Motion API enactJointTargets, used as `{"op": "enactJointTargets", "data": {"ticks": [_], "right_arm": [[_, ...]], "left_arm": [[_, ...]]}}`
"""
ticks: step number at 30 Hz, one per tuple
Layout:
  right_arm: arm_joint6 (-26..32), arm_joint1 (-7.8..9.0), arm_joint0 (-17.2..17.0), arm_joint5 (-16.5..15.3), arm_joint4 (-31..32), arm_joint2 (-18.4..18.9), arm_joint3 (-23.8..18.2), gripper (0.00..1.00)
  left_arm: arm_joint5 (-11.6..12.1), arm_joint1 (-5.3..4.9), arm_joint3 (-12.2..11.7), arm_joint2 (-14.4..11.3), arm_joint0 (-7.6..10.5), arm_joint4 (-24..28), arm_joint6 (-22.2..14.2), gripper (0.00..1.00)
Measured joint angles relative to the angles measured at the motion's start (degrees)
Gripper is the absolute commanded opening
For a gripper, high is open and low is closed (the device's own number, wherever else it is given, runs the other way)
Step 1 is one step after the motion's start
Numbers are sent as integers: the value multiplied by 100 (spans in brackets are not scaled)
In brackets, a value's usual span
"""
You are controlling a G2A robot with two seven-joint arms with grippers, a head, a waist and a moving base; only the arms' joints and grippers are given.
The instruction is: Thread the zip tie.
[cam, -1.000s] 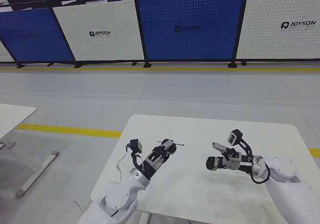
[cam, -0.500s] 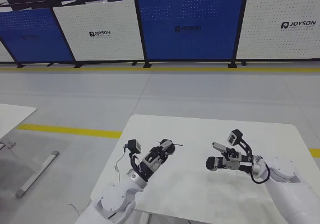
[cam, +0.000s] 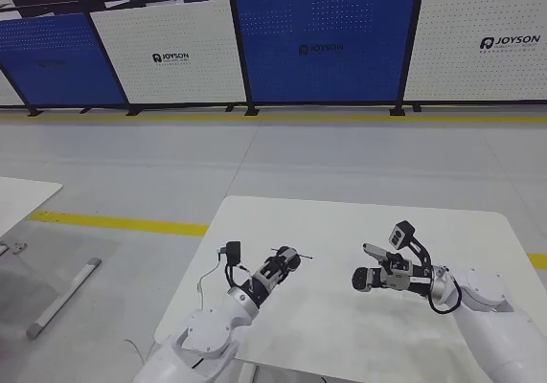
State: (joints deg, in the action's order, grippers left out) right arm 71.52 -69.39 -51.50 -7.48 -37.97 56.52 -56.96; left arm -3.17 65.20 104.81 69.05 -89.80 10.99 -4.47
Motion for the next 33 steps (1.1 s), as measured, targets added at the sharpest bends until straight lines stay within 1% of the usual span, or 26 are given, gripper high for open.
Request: {"op": "enactJointTargets", "data": {"ticks": [3, 6, 8, 9, 11, 20, 21, 23, 26, 27, 29, 30, 32, 33], "right_arm": [[0, 0, 0, 0, 0, 0, 0, 100], [0, 0, 0, 0, 0, 0, 0, 100], [0, 0, 0, 0, 0, 0, 0, 100], [0, 0, 0, 0, 0, 0, 0, 100], [0, 0, 0, 0, 0, 0, 0, 100], [0, 0, 0, 0, 0, 0, 0, 100], [0, 0, 0, 0, 0, 0, 0, 100], [0, 0, 0, 0, 0, 0, 0, 100], [0, 0, 0, 0, 0, 0, 0, 100], [0, 0, 0, 0, 0, 0, 0, 100], [0, 0, 0, 0, 0, 0, 0, 100], [0, 0, 0, 0, 0, 0, 0, 100], [0, 0, 0, 0, 0, 0, 0, 100], [0, 0, 0, 0, 0, 0, 0, 100]], "left_arm": [[-244, 25, -209, -95, 111, -76, 92, 0], [-374, 68, -481, -199, 242, -74, 295, 0], [-389, 96, -617, -267, 340, -6, 345, 0], [-327, 114, -669, -301, 378, 90, 343, 0], [-264, 123, -689, -318, 389, 195, 316, 0], [-270, 122, -685, -317, 385, 172, 313, 0], [-253, 126, -692, -322, 387, 191, 303, 0], [-146, 135, -693, -314, 392, 245, 301, 0], [131, 135, -560, -209, 333, 355, 266, 0], [246, 126, -473, -143, 281, 362, 240, 0], [392, 104, -322, -41, 185, 293, 161, 0], [458, 84, -209, 35, 112, 204, 86, 0], [498, 47, -19, 163, -16, 70, -91, 0], [512, 18, 116, 270, -122, -3, -238, 0]]}}
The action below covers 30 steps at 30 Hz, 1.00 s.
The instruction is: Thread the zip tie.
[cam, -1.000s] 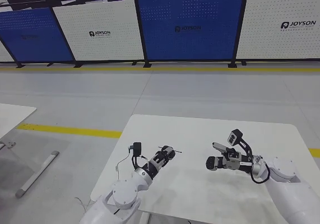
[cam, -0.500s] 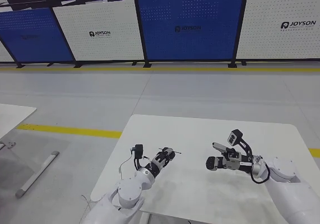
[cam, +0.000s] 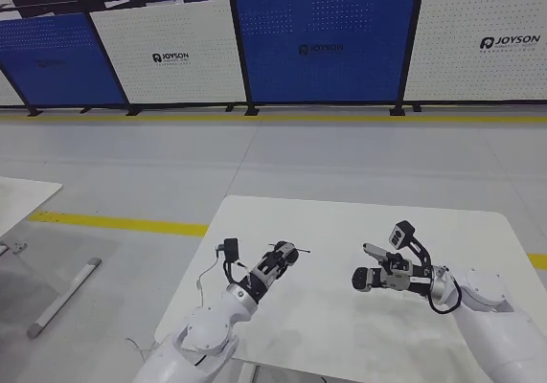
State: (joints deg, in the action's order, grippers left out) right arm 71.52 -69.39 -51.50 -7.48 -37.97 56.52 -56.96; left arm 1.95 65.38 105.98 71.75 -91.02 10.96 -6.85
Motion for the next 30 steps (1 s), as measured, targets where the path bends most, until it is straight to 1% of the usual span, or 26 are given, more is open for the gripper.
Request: {"op": "enactJointTargets", "data": {"ticks": [2, 4, 5, 6, 7, 8, 9, 10, 12, 13, 21, 23, 25, 27, 30], "right_arm": [[0, 0, 0, 0, 0, 0, 0, 100], [0, 0, 0, 0, 0, 0, 0, 100], [0, 0, 0, 0, 0, 0, 0, 100], [0, 0, 0, 0, 0, 0, 0, 100], [0, 0, 0, 0, 0, 0, 0, 100], [0, 0, 0, 0, 0, 0, 0, 100], [0, 0, 0, 0, 0, 0, 0, 100], [0, 0, 0, 0, 0, 0, 0, 100], [0, 0, 0, 0, 0, 0, 0, 100], [0, 0, 0, 0, 0, 0, 0, 100], [0, 0, 0, 0, 0, 0, 0, 100], [0, 0, 0, 0, 0, 0, 0, 100], [0, 0, 0, 0, 0, 0, 0, 100], [0, 0, 0, 0, 0, 0, 0, 100], [0, 0, 0, 0, 0, 0, 0, 100]], "left_arm": [[-34, -47, 221, 180, -181, -76, -263, 0], [-227, -106, 508, 410, -401, -80, -657, 0], [-356, -130, 643, 520, -489, 1, -866, 0], [-468, -156, 830, 700, -592, 155, -1080, 0], [-479, -170, 967, 834, -678, 285, -1184, 0], [-451, -183, 1096, 961, -773, 422, -1280, 0], [-371, -196, 1253, 1129, -909, 606, -1392, 0], [-282, -204, 1360, 1258, -1015, 734, -1436, 0], [-54, -206, 1523, 1491, -1244, 958, -1360, 0], [-17, -205, 1539, 1522, -1283, 988, -1330, 0], [-22, -203, 1529, 1512, -1276, 981, -1320, 0], [-8, -190, 1505, 1465, -1228, 1054, -1252, 0], [96, -162, 1487, 1408, -1132, 1355, -1122, 0], [274, -134, 1494, 1414, -1066, 1753, -1011, 0], [415, -114, 1497, 1476, -1040, 2114, -935, 0]]}}
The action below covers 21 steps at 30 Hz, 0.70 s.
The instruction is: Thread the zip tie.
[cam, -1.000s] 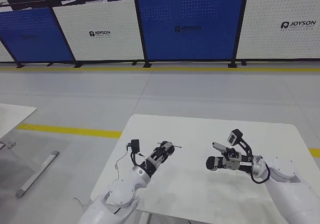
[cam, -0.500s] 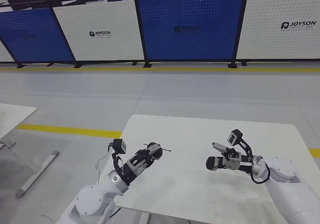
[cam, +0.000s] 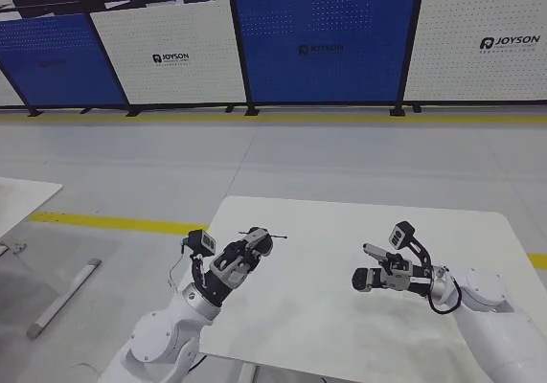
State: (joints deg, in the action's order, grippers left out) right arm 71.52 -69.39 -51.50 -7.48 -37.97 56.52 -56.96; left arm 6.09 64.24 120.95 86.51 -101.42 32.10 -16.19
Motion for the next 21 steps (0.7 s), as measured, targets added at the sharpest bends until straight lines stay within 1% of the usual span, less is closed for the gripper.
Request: {"op": "enactJointTargets", "data": {"ticks": [6, 8, 11, 14, 17, 19, 21], "right_arm": [[0, 0, 0, 0, 0, 0, 0, 100], [0, 0, 0, 0, 0, 0, 0, 100], [0, 0, 0, 0, 0, 0, 0, 100], [0, 0, 0, 0, 0, 0, 0, 100], [0, 0, 0, 0, 0, 0, 0, 100], [0, 0, 0, 0, 0, 0, 0, 100], [0, 0, 0, 0, 0, 0, 0, 100]], "left_arm": [[-6, 0, -2, 0, 0, 3, 0, 0], [-75, 3, -62, -38, 36, -18, 25, 0], [-315, 12, -305, -187, 195, -165, 58, 0], [-580, 19, -621, -387, 398, -570, 170, 0], [-879, 28, -941, -658, 573, -1066, 265, 0], [-1124, 41, -1165, -844, 693, -1231, 289, 0], [-1240, 52, -1406, -1004, 811, -1437, 336, 0]]}}
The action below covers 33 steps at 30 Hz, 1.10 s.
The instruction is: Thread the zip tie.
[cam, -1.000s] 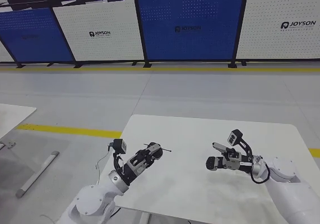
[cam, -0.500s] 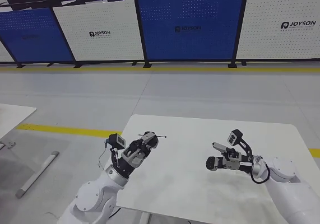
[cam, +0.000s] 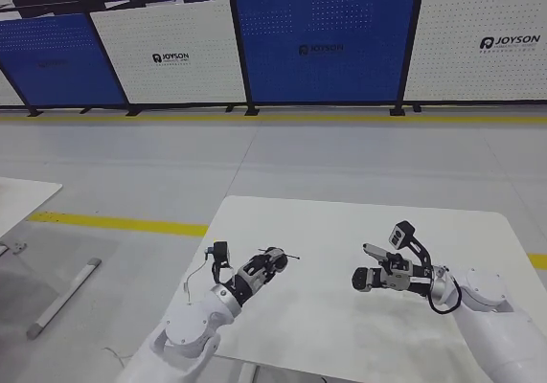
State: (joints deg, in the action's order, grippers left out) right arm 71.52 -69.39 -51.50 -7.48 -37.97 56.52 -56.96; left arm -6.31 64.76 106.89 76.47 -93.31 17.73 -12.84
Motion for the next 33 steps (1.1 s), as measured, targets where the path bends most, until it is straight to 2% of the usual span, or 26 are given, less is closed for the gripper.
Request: {"op": "enactJointTargets", "data": {"ticks": [3, 6, 16, 18, 21, 24, 31, 33], "right_arm": [[0, 0, 0, 0, 0, 0, 0, 100], [0, 0, 0, 0, 0, 0, 0, 100], [0, 0, 0, 0, 0, 0, 0, 100], [0, 0, 0, 0, 0, 0, 0, 100], [0, 0, 0, 0, 0, 0, 0, 100], [0, 0, 0, 0, 0, 0, 0, 100], [0, 0, 0, 0, 0, 0, 0, 100], [0, 0, 0, 0, 0, 0, 0, 100]], "left_arm": [[-6, 12, -320, -197, 107, -371, 89, 0], [-65, 24, -514, -297, 152, -574, 241, 0], [-69, 24, -517, -299, 152, -579, 239, 0], [-137, 17, -589, -374, 183, -859, 282, 0], [-423, 11, -754, -568, 299, -1532, 339, 0], [-520, 30, -844, -698, 386, -1752, 425, 0], [-501, 34, -842, -700, 389, -1726, 439, 0], [-343, 49, -793, -696, 404, -1600, 486, 0]]}}
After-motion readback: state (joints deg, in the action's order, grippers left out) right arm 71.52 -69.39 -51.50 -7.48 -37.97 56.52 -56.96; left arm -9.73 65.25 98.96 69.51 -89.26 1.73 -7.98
